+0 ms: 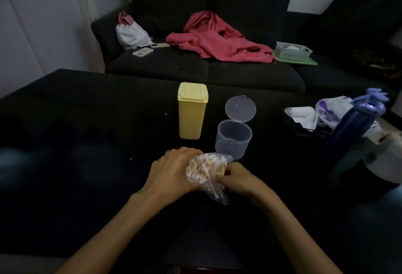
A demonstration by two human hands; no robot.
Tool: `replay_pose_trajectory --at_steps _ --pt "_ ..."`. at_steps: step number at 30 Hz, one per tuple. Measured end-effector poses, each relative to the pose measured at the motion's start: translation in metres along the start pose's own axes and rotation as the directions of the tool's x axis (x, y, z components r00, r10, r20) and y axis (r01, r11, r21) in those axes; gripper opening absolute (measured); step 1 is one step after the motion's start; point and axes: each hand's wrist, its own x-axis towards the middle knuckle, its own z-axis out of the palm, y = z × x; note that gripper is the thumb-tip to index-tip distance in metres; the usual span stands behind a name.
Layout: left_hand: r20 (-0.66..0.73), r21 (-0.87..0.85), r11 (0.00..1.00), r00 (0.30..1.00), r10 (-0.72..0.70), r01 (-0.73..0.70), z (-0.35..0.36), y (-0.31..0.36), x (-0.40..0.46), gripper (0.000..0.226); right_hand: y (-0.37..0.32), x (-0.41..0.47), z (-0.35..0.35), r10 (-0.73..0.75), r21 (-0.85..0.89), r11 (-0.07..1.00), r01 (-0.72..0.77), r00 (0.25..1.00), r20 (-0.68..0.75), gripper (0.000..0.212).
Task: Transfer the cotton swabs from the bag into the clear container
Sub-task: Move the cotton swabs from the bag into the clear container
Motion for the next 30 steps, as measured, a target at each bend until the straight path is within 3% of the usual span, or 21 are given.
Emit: replay_pose_trajectory --at_steps 4,10,14,18,23,30 --pt "0.01 0.006 1.0 1.0 -0.022 0.022 0.0 0.001 0.002 0.074 -0.001 -0.001 0.0 -0.014 -0.046 0.999 0.017 0.999 0.051 0.032" --pt "0.026 0.01 0.996 0.996 -0.09 0.09 -0.003 -0.001 0.005 0.074 -0.004 0.0 0.002 -0.032 -0.029 0.999 0.031 0.998 -0.056 0.016" --pt "0.054 -0.023 0.993 0.992 -0.118 0.119 -0.005 0.0 0.005 0.071 -0.008 -0.003 -0.006 -0.043 0.078 0.996 0.036 0.995 0.09 0.023" --pt "0.076 -0.027 0.994 0.992 -0.104 0.106 -0.006 0.002 0.004 0.072 -0.01 -0.004 -0.012 -0.005 0.041 0.999 -0.002 0.984 0.177 0.03" --pt "0.291 -0.112 0.978 0.947 -0.137 0.176 -0.006 -0.002 0.014 0.082 -0.007 -0.004 -0.017 0.04 -0.004 0.999 -0.039 0.986 0.16 0.022" --pt "0.148 -0.164 0.947 0.956 -0.254 0.277 0.012 0.002 0.021 0.059 -0.006 -0.002 -0.009 0.014 0.026 0.999 -0.02 0.977 0.214 0.026"
